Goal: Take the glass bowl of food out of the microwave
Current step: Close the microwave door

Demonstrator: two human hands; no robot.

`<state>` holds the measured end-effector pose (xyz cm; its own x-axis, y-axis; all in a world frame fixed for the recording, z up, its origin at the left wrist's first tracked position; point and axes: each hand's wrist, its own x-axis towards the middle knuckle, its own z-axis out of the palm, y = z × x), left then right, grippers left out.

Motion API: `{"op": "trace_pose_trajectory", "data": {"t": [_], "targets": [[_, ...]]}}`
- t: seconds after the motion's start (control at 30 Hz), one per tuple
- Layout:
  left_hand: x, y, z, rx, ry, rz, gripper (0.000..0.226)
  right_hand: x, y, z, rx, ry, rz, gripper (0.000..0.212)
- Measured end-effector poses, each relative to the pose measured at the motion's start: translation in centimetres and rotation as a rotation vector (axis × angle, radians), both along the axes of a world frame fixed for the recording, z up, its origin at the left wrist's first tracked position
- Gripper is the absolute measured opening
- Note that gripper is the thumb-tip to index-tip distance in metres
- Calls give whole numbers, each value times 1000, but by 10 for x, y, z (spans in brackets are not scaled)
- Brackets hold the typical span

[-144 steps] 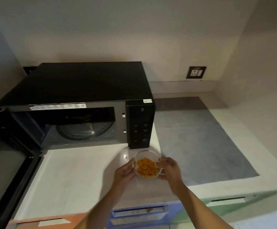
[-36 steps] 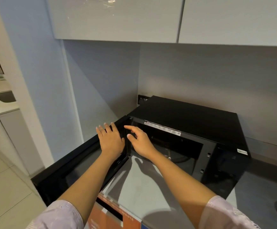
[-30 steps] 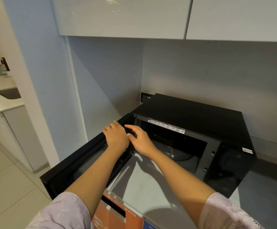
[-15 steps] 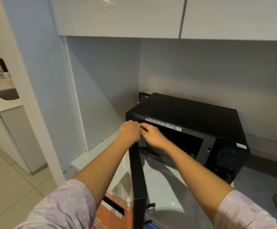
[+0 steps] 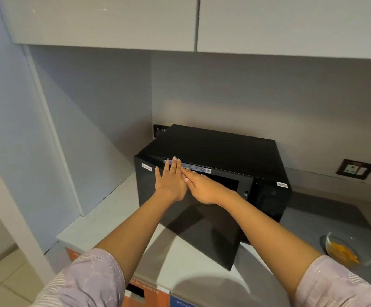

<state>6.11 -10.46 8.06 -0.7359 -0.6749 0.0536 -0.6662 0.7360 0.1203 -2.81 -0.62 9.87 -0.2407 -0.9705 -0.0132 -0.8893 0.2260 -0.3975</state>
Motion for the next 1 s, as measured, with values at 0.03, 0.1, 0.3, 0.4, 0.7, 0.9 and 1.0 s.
{"op": "trace_pose_trajectory", "data": {"t": [0.03,0.1,0.3,0.4,0.7,0.9,1.0], "targets": [[-3,0,-2,-3,12,-27,68,-4,3,-3,-26,36,-1,53],[-10,-2,-5,-17,33,-71,72,-11,7,-9,-73,122,-15,54],[-23,-15,-11,-29,166,-229,57,-35,11,-30,-99,452,-180,65],[-29,-20,-15,-28,213,-246,56,-42,11,-35,-133,546,-237,69],[-34,-34,-24,-149,220,-325,65,-51,1,-41,-172,590,-288,69],[-36,-36,-24,-174,230,-337,67,-54,-1,-45,-197,618,-308,72],[-37,-37,-24,-179,230,-329,67,-55,-3,-47,-207,642,-317,72]]}}
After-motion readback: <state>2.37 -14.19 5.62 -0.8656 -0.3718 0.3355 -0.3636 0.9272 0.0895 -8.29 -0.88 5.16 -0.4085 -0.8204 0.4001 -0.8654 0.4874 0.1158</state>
